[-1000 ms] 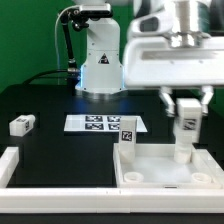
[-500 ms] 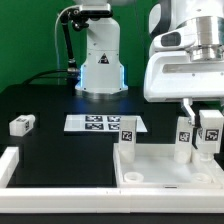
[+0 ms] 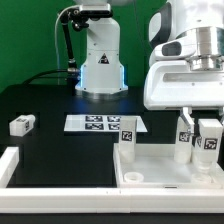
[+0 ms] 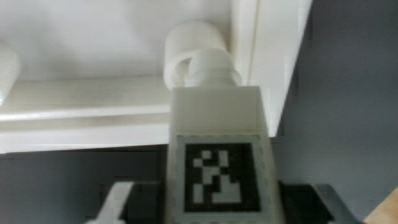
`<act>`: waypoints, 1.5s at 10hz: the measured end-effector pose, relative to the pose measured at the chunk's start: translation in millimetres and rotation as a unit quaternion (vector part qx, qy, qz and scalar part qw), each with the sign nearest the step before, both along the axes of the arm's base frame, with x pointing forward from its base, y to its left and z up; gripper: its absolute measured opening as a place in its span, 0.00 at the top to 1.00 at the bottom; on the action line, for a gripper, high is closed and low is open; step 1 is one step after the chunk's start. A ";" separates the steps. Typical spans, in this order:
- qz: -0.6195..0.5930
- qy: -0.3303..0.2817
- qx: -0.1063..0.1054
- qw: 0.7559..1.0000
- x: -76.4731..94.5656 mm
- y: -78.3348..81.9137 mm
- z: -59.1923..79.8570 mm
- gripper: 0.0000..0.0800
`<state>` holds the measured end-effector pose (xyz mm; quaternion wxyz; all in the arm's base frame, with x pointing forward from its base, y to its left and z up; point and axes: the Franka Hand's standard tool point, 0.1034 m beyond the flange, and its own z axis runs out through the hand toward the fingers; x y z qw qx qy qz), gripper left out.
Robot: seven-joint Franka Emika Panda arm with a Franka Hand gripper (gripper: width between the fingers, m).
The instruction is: Assemble square table
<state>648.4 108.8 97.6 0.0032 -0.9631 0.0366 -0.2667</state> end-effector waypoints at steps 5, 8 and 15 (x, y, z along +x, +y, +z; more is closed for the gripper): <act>0.011 -0.004 -0.014 1.000 5.5 -8.7 -5.3 0.64; 0.016 -0.010 -0.015 1.000 12.6 -3.2 -8.5 0.64; 0.021 -0.024 -0.017 0.999 12.9 0.9 -13.7 0.64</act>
Offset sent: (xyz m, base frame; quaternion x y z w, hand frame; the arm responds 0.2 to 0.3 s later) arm 0.0083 0.0012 -0.0060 -0.0002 0.0040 0.0049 1.0000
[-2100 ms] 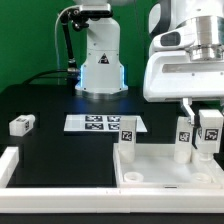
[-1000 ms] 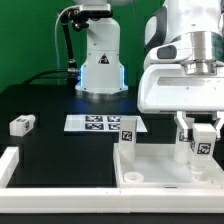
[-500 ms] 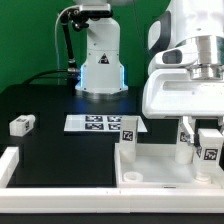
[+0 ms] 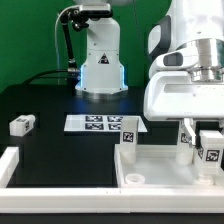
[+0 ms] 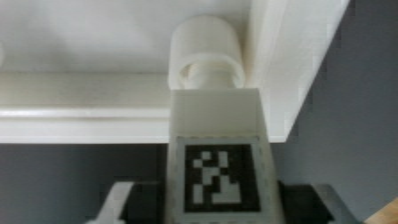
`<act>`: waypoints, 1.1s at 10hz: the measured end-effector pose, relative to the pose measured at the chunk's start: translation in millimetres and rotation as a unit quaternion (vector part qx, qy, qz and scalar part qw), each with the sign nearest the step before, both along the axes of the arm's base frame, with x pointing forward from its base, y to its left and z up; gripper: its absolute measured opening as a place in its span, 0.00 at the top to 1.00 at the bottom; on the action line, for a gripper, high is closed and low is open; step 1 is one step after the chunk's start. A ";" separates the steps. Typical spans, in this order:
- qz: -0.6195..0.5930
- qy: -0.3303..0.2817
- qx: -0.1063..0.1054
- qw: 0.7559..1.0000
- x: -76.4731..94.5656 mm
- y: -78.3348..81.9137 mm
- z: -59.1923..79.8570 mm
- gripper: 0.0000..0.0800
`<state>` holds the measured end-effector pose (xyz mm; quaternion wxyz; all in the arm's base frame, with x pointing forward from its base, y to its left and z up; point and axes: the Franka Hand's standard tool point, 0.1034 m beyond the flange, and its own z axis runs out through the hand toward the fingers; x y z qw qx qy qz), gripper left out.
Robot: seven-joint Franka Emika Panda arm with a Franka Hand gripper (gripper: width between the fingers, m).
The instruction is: Assemble square table
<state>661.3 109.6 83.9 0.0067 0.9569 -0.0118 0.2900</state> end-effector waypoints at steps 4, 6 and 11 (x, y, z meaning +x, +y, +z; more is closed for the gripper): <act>0.007 0.012 -0.008 1.000 -1.0 -2.7 -1.1 0.64; 0.012 0.011 -0.014 1.000 -0.7 -7.1 -4.0 0.64; 0.020 -0.001 -0.018 1.000 1.6 -7.5 -4.6 0.37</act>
Offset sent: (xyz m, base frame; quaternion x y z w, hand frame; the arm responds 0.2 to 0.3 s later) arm -0.0023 -0.0051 0.0008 -0.0078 -0.0240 -0.0034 0.9997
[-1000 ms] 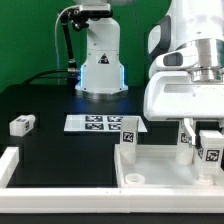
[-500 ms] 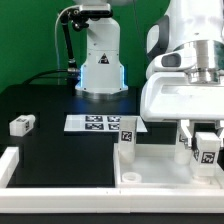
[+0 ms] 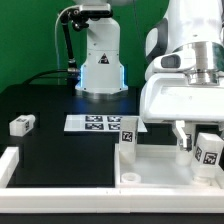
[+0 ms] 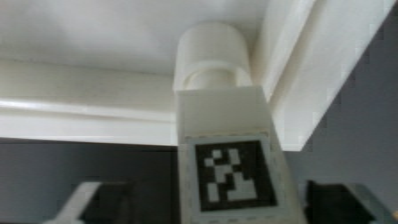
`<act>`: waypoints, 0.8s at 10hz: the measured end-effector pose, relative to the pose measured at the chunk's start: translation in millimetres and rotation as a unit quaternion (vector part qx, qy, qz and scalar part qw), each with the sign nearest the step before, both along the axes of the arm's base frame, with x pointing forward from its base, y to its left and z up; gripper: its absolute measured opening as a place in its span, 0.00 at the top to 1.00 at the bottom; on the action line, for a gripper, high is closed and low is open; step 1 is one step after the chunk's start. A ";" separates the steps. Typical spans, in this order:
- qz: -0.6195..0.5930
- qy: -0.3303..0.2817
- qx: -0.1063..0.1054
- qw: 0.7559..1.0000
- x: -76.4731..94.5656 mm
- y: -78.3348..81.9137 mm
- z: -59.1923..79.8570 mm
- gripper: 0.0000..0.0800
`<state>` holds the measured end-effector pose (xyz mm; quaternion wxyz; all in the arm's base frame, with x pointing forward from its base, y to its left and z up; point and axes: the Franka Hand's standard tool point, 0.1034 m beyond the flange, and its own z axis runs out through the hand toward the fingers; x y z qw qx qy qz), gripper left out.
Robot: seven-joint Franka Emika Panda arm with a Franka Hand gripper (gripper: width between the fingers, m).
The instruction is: Assemble square table
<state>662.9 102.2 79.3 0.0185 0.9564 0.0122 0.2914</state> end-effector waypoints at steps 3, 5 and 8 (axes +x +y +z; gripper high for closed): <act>0.001 0.000 -0.001 1.000 0.0 0.0 0.0 0.20; 0.002 0.000 -0.001 1.000 0.0 0.0 -0.1 0.19; 0.003 0.000 -0.002 1.000 0.0 0.1 0.2 0.19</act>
Offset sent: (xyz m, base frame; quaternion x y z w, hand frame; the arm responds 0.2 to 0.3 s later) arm 0.0000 0.0000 0.0000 0.0000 0.0000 0.0000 1.0000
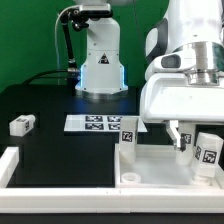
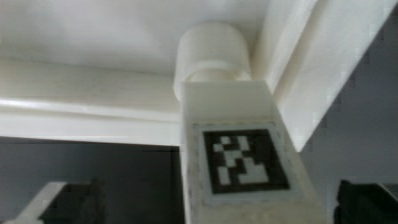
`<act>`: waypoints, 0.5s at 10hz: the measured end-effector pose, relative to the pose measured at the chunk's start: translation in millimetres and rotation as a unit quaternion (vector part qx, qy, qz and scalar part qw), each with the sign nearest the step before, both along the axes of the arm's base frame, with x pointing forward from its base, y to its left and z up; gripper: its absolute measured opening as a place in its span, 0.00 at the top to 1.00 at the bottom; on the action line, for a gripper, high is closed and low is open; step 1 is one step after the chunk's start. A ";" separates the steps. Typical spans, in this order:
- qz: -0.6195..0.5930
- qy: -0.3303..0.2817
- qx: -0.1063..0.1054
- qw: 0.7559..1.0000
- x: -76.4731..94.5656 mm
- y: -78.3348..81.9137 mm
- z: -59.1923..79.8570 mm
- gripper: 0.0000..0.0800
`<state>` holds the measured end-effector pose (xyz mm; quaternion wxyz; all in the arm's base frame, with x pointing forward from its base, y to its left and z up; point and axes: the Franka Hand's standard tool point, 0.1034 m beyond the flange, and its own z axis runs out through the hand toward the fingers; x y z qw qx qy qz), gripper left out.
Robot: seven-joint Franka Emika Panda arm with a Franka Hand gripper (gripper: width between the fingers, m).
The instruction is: Assemble square table
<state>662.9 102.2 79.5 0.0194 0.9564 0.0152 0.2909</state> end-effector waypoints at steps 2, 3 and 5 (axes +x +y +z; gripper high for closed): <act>-0.004 0.045 0.000 0.999 3.1 -6.6 15.4 0.19; -0.015 0.095 0.002 0.995 4.6 -12.5 19.0 0.19; -0.022 0.126 0.001 0.992 6.1 -17.9 16.0 0.19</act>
Offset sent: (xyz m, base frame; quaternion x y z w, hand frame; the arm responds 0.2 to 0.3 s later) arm 0.0068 -0.0015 0.0010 0.0332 -0.0895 0.0505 0.9942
